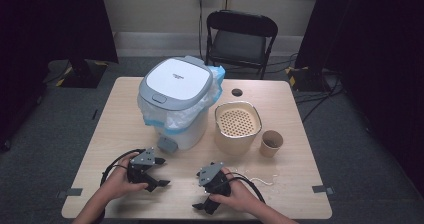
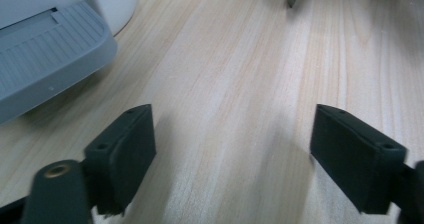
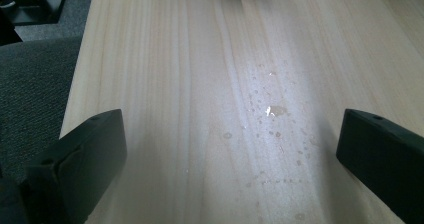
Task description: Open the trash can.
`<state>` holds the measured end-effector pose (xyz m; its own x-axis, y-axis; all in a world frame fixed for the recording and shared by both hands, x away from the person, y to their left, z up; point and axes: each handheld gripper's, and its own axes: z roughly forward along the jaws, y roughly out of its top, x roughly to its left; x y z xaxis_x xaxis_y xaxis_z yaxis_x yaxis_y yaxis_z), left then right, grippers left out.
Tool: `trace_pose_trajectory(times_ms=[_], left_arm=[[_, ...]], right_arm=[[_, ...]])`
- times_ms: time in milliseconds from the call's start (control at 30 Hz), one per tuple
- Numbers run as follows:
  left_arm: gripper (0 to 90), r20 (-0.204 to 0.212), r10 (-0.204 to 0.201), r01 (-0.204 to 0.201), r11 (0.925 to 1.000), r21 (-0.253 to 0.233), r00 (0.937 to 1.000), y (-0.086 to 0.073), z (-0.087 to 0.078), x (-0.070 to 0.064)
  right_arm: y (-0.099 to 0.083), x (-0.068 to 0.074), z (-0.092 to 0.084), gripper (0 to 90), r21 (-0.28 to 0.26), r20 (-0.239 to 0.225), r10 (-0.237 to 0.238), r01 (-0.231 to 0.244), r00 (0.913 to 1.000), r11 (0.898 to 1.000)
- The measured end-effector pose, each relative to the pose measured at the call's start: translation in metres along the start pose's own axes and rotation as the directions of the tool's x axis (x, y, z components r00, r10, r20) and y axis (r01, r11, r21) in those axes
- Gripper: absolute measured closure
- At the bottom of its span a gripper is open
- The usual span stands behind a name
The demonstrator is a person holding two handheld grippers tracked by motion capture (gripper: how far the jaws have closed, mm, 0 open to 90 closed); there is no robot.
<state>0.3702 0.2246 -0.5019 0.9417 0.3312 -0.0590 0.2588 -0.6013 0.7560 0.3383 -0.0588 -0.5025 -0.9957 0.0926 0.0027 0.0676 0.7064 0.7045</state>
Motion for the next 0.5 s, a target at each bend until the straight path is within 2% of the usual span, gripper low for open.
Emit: trace_pose_trajectory(times_ms=[100, 133, 500], left_arm=[[12.8, 0.002, 0.015, -0.015, 0.9997, 0.02, 0.9999, 0.0006, -0.0002, 0.0002], [12.7, 0.002, 0.01, -0.01, 0.9999, 0.008, 0.9999, 0.0005, 0.0006, -0.0004], [8.9, -0.005, -0.01, 0.01, 0.9999, 0.012, 0.9999, 0.0016, 0.0018, 0.0008]], right_arm=[[0.0003, -0.0003, 0.0004, 0.0, 0.0, 0.002, -0.001, 0.001, 1.0, 1.0], [0.0004, -0.0004, 0.0004, 0.0, -0.001, 0.002, -0.001, 0.001, 1.0, 1.0], [0.0004, -0.0006, 0.0005, 0.0, -0.001, 0.001, -0.002, 0.002, 1.0, 1.0]])
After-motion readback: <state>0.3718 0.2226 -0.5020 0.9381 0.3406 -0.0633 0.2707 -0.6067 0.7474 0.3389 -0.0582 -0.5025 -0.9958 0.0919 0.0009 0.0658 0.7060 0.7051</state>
